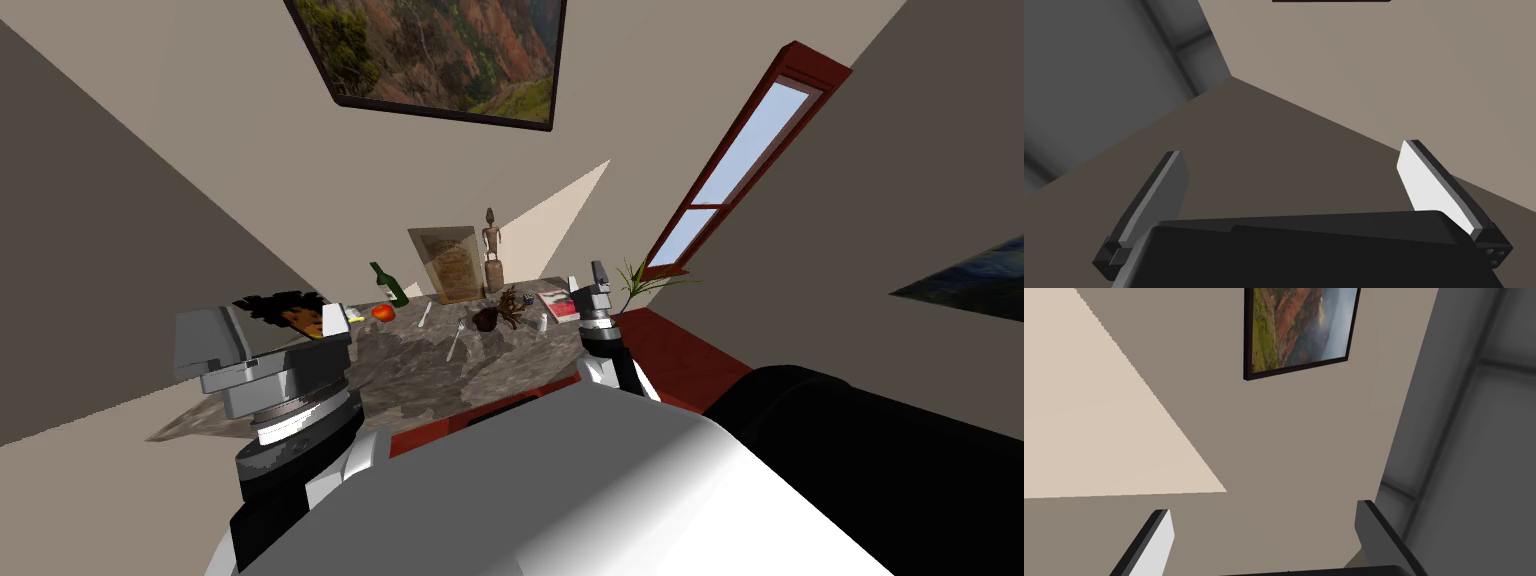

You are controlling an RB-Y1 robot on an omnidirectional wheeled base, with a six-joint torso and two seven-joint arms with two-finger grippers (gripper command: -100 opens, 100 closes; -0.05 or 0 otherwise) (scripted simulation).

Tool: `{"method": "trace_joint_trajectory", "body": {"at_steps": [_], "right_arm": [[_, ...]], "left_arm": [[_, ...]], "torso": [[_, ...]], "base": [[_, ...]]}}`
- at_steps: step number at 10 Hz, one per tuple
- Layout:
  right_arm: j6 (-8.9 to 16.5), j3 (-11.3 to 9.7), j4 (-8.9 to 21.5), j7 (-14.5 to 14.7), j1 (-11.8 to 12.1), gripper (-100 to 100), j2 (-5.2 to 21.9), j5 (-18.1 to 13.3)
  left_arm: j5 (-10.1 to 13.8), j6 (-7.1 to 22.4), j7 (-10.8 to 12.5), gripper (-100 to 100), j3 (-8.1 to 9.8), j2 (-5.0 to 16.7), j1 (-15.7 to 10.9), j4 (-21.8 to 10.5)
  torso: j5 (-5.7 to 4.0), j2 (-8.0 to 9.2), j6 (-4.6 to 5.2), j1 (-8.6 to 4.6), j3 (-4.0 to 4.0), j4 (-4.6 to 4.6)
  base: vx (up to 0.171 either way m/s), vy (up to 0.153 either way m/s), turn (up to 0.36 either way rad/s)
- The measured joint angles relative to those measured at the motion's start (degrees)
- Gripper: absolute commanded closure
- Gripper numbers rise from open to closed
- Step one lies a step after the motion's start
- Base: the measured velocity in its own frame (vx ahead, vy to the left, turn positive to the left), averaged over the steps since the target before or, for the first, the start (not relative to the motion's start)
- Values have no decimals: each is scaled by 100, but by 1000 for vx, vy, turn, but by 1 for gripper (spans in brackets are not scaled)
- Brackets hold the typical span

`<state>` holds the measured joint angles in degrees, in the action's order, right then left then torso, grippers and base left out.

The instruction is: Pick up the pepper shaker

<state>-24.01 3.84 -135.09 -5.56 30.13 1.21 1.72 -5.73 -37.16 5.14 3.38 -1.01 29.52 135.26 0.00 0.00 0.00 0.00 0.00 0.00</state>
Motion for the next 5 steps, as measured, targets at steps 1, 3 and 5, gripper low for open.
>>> {"method": "trace_joint_trajectory", "body": {"at_steps": [1,3,5], "right_arm": [[-2,-6,31,29,3,-100,115,-41],[-9,-37,103,132,28,-100,330,-159],[49,-98,240,340,41,-100,588,-403]], "left_arm": [[0,0,0,0,0,0,0,0],[0,0,0,0,-1,-1,-1,0],[0,0,0,0,-1,-1,-1,0]], "torso": [[1,7,0,5,3,1],[5,24,0,21,13,5],[8,44,0,35,25,10]], "base": [[-52,48,27],[-86,67,30],[-108,99,33]]}}
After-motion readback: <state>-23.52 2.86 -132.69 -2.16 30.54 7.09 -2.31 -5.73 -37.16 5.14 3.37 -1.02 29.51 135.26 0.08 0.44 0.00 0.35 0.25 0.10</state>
